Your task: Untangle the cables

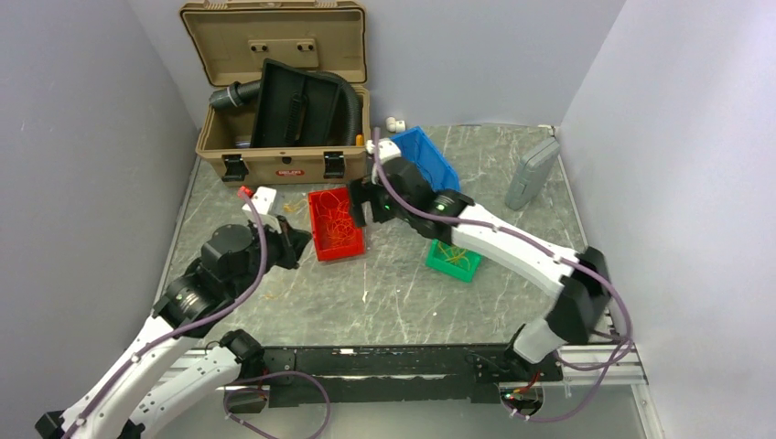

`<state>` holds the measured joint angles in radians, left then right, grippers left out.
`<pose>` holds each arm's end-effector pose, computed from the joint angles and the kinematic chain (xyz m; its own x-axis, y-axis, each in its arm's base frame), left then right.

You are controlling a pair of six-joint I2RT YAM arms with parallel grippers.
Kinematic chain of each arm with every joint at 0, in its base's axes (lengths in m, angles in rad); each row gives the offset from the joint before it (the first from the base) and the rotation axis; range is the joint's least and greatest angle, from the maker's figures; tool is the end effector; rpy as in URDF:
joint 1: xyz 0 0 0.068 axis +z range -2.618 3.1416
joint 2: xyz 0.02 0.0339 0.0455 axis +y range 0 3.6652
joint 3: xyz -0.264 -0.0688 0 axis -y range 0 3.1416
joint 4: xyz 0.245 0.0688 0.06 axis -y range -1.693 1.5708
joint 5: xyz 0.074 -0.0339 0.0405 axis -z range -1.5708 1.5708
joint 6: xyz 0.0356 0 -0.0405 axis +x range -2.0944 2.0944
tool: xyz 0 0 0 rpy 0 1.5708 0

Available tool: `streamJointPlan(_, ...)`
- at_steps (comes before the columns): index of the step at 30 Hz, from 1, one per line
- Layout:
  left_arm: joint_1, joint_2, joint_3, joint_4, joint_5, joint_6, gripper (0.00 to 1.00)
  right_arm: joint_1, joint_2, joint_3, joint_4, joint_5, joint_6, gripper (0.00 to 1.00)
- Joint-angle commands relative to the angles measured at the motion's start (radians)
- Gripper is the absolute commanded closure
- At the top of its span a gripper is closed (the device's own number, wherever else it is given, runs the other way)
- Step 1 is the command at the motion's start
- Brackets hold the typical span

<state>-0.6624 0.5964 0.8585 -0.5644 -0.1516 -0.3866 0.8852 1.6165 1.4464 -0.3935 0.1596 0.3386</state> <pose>0.1034 -0.0738 0.3507 -0.4038 -0.1577 -0.9011 0.3693 0.8731 -0.3183 0.2424 0.2874 0.3366 -0.5446 -0.1479 -0.8255 -0.5282 0.8250 0.2007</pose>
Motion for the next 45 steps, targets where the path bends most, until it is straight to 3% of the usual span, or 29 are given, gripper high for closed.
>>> streamJointPlan(1,0.001,0.060,-0.057,0.201,0.170,-0.063,1.00,0.000,-0.206,-0.171,0.032,0.061,0.041,0.06)
streamJointPlan(6,-0.007,0.173,-0.145,0.431,0.347,-0.144,1.00,0.000,-0.425,-0.362,-0.001,0.081,0.086,0.06)
streamJointPlan(9,-0.033,0.257,-0.154,0.515,0.385,-0.167,0.99,-0.003,-0.538,-0.439,-0.048,0.099,0.114,0.06)
streamJointPlan(11,-0.059,0.306,-0.139,0.533,0.384,-0.169,0.81,-0.003,-0.598,-0.474,-0.078,0.096,0.130,0.06)
streamJointPlan(13,-0.084,0.346,-0.111,0.508,0.367,-0.158,0.42,-0.003,-0.640,-0.500,-0.095,0.077,0.143,0.05)
streamJointPlan(14,-0.094,0.362,-0.092,0.477,0.349,-0.148,0.29,-0.003,-0.653,-0.511,-0.100,0.065,0.149,0.04)
streamJointPlan(17,-0.108,0.374,-0.057,0.372,0.281,-0.125,0.02,-0.002,-0.634,-0.510,-0.135,0.040,0.181,0.00)
streamJointPlan(23,-0.093,0.283,-0.045,0.201,0.117,-0.091,0.00,0.044,-0.540,-0.549,-0.030,0.006,0.291,0.00)
streamJointPlan(29,0.006,0.163,-0.084,0.086,0.082,-0.121,0.01,0.132,-0.358,-0.525,0.046,0.062,0.428,0.00)
streamJointPlan(33,0.040,0.093,-0.135,0.040,0.084,-0.175,0.00,0.156,-0.218,-0.468,0.062,0.077,0.411,0.00)
streamJointPlan(39,0.046,0.003,-0.189,-0.023,0.105,-0.224,0.01,0.156,-0.074,-0.423,0.182,0.002,0.260,0.00)
streamJointPlan(45,0.050,-0.053,-0.177,-0.084,0.068,-0.205,0.01,0.161,0.049,-0.419,0.275,0.008,0.354,0.03)
